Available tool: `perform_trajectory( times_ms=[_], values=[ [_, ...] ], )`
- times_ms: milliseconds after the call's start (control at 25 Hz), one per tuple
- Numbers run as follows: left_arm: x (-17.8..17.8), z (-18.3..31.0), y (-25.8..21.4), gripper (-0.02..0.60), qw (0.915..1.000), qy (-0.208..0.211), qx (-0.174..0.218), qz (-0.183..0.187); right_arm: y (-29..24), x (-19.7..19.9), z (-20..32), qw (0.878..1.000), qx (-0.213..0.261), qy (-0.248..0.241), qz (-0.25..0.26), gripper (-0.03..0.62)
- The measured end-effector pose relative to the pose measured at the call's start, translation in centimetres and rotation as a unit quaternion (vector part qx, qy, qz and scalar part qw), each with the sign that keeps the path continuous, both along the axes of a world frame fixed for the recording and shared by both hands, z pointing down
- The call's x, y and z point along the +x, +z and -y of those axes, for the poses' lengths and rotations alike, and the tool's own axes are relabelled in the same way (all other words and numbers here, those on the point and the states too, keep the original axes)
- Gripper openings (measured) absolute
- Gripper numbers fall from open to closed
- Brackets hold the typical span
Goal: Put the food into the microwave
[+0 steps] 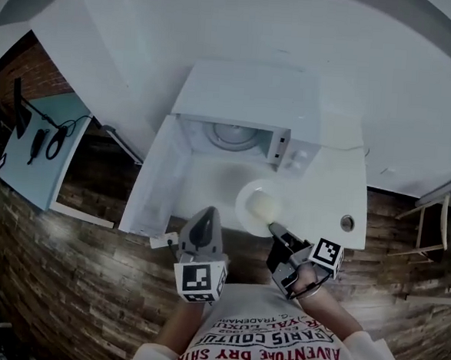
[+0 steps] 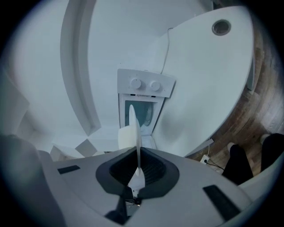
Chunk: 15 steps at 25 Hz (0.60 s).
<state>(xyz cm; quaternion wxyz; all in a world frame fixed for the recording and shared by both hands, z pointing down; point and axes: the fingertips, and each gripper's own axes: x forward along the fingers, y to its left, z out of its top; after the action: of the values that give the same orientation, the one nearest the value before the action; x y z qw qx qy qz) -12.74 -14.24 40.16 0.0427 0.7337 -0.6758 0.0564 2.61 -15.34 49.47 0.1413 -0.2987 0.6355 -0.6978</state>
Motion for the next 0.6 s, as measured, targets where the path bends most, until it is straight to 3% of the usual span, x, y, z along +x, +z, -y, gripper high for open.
perform_trajectory(
  times_ms=[320, 600],
  values=[
    [-5.5, 7.7, -0.6, 0.006, 0.9967, 0.082, -0.002, -0.002, -0.3, -6.3, 5.0, 0.997, -0.011, 0.074, 0.001, 0.021],
    [-7.5, 10.2, 1.3, 0.006, 0.9903, 0.137, -0.025, -0.007, 0.4, -10.1, 7.3, 0.993, -0.026, 0.114, -0.003, 0.021]
  ],
)
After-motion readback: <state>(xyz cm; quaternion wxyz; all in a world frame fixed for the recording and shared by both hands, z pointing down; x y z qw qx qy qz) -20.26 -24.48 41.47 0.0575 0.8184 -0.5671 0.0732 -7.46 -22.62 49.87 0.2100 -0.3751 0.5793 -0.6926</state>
